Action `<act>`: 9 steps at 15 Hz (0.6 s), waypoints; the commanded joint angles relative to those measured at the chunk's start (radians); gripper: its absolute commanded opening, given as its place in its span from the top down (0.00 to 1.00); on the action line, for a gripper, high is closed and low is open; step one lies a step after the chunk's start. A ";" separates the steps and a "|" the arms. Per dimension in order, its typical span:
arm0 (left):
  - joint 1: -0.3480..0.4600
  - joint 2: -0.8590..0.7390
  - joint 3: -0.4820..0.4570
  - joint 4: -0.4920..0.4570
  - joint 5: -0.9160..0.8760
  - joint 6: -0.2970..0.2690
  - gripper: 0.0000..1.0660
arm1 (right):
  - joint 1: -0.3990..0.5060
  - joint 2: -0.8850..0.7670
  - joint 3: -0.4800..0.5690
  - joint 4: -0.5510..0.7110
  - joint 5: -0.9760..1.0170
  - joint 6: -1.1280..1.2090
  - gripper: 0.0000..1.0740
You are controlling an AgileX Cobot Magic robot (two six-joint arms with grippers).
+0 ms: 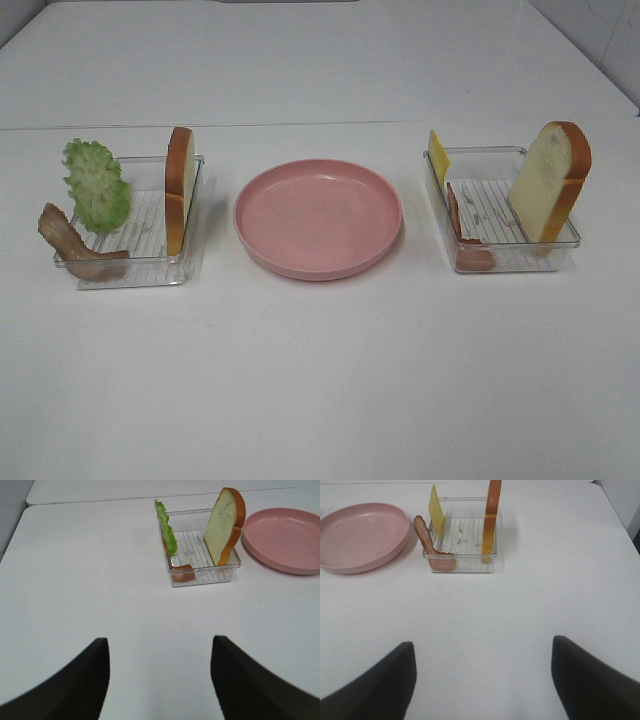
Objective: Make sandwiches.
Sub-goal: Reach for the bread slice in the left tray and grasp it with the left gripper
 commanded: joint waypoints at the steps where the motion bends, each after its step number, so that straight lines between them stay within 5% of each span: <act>1: 0.001 -0.019 0.001 -0.006 -0.006 0.004 0.46 | -0.008 -0.016 0.001 0.005 -0.010 -0.008 0.32; 9: 0.001 -0.019 0.001 -0.006 -0.006 0.004 0.46 | -0.008 -0.016 0.001 0.005 -0.010 -0.008 0.32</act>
